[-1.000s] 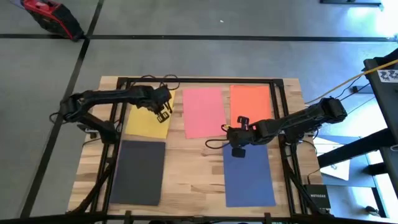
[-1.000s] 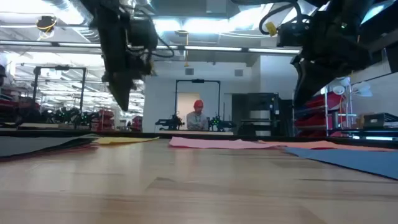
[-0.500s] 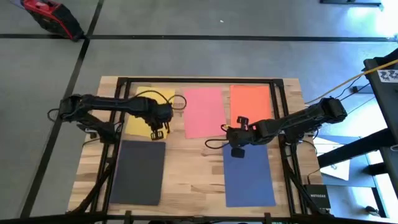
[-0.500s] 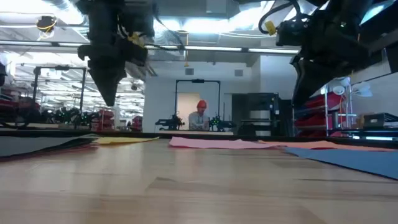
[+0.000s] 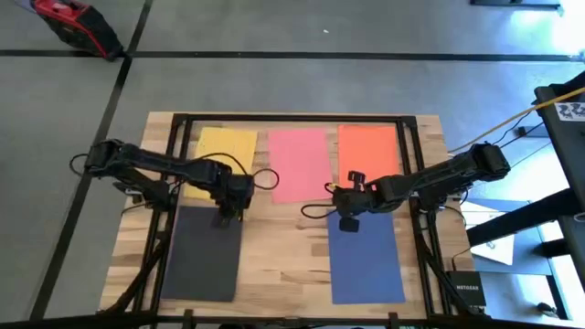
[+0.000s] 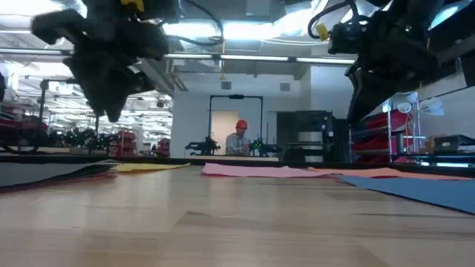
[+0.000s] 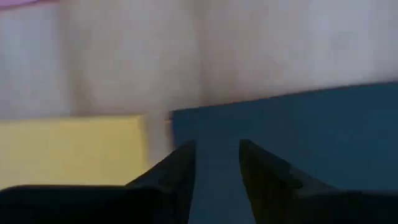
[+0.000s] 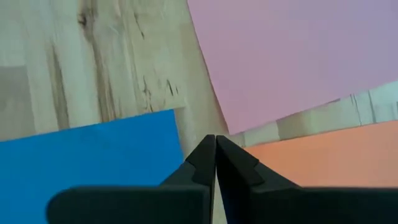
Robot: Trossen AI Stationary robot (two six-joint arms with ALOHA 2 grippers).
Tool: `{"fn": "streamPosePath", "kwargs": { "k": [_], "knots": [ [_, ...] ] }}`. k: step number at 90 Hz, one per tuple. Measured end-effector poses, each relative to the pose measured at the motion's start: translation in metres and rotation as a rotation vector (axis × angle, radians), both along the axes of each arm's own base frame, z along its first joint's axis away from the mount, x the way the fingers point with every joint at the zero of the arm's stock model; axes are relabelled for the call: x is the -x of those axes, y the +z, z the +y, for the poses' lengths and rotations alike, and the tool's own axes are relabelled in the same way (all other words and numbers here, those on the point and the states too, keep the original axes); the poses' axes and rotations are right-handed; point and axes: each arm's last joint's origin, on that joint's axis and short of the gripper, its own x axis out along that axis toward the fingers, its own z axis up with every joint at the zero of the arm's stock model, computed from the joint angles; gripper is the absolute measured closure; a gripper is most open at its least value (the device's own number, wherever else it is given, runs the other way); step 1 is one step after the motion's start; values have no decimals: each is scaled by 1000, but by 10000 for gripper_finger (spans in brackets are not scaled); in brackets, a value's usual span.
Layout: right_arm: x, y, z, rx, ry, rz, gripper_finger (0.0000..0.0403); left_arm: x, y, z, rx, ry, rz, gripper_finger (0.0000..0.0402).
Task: Organize paper
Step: Move the black paper from bottom left to bottom middle table
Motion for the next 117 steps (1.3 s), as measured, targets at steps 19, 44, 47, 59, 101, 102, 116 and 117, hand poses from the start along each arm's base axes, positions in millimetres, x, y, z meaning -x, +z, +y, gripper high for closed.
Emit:
{"fn": "streamPosePath", "kwargs": {
  "k": [19,44,47,59,101,102,116,117],
  "knots": [
    [-1,0,0,-2,0,-10,403,-2,-14,-1,0,-65,-15,288],
    [2,-6,-1,2,0,8,403,-4,-32,16,-42,-5,0,288],
    [3,-7,-1,2,0,10,403,-6,-32,18,-43,-1,-17,288],
    [5,-10,-1,4,-2,24,403,-6,-33,26,-41,6,-9,288],
    [4,-10,-1,1,-3,14,403,-11,-61,28,-7,-7,125,288],
    [4,-10,-1,1,-3,14,403,-11,-62,28,-7,-6,126,288],
    [4,-10,-1,1,-3,13,403,-12,-62,28,-8,-4,127,288],
    [4,-10,-1,1,-3,13,403,-12,-62,28,-7,-3,128,288]
  ]
}}
